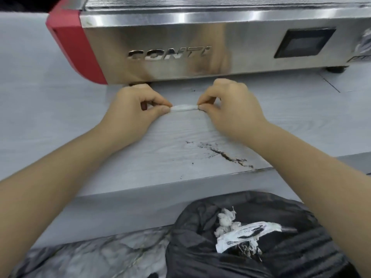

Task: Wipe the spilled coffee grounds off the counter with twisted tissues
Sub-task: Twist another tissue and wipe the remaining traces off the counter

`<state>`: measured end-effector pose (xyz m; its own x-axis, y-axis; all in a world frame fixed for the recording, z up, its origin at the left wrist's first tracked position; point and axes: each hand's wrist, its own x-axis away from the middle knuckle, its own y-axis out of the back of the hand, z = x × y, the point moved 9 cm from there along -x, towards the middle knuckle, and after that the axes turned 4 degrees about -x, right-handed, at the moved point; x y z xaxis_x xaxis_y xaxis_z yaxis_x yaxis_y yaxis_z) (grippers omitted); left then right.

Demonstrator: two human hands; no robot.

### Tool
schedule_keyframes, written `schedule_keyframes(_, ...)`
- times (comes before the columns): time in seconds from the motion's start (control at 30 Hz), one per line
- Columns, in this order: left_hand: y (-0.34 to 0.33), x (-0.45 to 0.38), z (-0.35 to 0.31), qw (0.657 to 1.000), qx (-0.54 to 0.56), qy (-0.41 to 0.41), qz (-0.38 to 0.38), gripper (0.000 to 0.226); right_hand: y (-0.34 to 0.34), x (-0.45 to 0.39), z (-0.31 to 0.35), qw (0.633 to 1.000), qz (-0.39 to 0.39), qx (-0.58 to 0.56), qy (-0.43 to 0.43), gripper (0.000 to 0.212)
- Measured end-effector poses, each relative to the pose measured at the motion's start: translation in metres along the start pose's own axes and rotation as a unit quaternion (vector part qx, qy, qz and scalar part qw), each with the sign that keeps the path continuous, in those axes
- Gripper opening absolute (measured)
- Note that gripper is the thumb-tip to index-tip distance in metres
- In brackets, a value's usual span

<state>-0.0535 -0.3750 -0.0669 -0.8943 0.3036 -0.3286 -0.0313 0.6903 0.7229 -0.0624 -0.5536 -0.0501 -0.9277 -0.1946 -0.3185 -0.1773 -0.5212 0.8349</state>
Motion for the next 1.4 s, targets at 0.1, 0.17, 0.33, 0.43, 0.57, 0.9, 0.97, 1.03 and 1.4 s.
schedule_keyframes(0.1, 0.0, 0.011, -0.009, 1.0, -0.012, 0.006, -0.003, 0.009, 0.002, 0.007, -0.003, 0.999, 0.022, -0.021, 0.015, 0.005)
schedule_keyframes(0.17, -0.002, 0.028, -0.021, 1.0, -0.021, 0.001, -0.001, 0.009, 0.008, 0.02, -0.004, 0.998, 0.039, -0.044, 0.026, 0.005)
schedule_keyframes(0.33, -0.007, 0.08, -0.054, 0.999, -0.042, -0.003, -0.005, 0.013, 0.02, 0.067, 0.004, 0.992, 0.082, -0.062, 0.077, 0.006)
schedule_keyframes(0.43, -0.009, 0.094, -0.061, 0.999, -0.03, 0.013, 0.002, 0.012, 0.023, 0.08, 0.01, 0.986, 0.111, -0.061, 0.104, 0.007)
schedule_keyframes(0.57, -0.001, 0.088, -0.052, 0.999, 0.004, 0.054, 0.001, 0.008, 0.017, 0.062, 0.012, 0.982, 0.142, -0.083, 0.095, 0.007)
schedule_keyframes(0.9, 0.048, 0.045, 0.025, 0.982, 0.023, 0.159, -0.096, 0.008, -0.022, -0.011, 0.036, 0.994, 0.008, -0.104, 0.014, 0.007)
schedule_keyframes(0.97, 0.049, 0.039, 0.035, 0.981, 0.012, 0.162, -0.108, 0.007, -0.025, -0.015, 0.041, 0.998, -0.008, -0.068, 0.016, 0.01)
schedule_keyframes(1.03, 0.047, 0.033, 0.041, 0.98, 0.006, 0.163, -0.114, 0.006, -0.027, -0.019, 0.043, 0.999, -0.011, -0.027, 0.025, 0.012)
schedule_keyframes(1.4, 0.026, 0.057, 0.0, 0.989, -0.069, 0.109, -0.067, 0.006, -0.018, -0.01, 0.022, 0.984, 0.099, -0.077, 0.126, 0.002)
